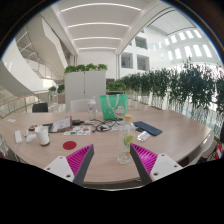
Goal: Pour water
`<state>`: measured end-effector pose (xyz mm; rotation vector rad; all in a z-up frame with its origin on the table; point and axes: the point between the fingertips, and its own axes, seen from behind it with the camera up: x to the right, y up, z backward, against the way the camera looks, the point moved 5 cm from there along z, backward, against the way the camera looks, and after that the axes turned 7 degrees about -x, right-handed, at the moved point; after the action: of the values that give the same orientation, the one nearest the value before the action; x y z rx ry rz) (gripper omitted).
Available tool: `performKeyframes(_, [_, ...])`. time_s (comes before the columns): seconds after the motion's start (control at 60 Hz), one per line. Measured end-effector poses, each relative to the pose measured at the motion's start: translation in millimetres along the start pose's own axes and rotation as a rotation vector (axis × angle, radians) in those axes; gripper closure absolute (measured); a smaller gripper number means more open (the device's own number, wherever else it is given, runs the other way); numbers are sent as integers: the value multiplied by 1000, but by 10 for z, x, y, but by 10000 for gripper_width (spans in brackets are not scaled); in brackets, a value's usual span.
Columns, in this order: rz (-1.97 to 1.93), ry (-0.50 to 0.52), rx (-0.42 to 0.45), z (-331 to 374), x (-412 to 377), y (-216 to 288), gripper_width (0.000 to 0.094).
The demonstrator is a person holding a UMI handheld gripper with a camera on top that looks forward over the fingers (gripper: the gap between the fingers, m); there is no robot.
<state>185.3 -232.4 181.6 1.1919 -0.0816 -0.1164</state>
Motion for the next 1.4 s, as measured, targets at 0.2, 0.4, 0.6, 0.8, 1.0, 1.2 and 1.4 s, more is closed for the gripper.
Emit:
performKeyframes(0.2, [-40,-14,23,-1147,464,-274,116])
performKeyframes(0.4, [-29,10,70,-1865,566,-160,119])
performKeyframes(0.6, [21,22,114,-2077,559,-54,406])
performKeyframes(0.8, [-45,-30,56,-2164,516,-52,529])
performKeyframes(1.0, [-31,-35,-19,-2118,373,195,593])
performKeyframes(1.2, [169,-45,97,-1866,-299,1433,593])
performKeyframes(1.4, [637,-94,189,-1774,-1692,2128,592])
